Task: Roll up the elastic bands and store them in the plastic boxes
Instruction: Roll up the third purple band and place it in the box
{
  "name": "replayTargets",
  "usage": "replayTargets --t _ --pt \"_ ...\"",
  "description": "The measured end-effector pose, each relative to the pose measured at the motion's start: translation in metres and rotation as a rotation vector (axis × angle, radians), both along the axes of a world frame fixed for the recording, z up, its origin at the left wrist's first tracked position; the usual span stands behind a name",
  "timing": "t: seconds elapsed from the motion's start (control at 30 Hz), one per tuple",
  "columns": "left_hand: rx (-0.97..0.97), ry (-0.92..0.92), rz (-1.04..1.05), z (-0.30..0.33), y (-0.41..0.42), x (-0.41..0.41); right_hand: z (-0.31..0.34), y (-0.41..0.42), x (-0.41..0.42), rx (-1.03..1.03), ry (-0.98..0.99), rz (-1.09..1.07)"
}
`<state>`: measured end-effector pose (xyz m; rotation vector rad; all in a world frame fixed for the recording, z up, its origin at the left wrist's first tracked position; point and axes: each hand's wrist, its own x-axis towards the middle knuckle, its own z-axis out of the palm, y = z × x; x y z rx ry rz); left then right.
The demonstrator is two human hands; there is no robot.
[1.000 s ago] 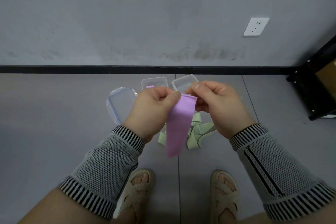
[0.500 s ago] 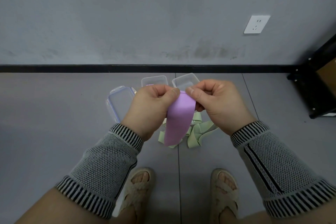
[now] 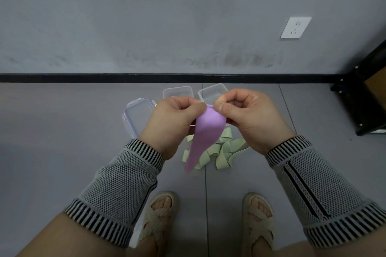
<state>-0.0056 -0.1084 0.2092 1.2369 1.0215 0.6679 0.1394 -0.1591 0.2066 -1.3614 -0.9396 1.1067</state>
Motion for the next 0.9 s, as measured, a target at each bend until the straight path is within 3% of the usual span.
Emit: replayTargets --t 0.47,0.9 --pt "-0.090 -0.082 0.037 0.0044 -0.0001 0.0024 0.0015 0.0017 0.0004 -0.048 0.181 0.020" --pt "-0.016 -0.096 0.095 -0.0015 -0.0016 0.0063 -0.0034 0.0032 -0.0029 -0.018 0.030 -0.031"
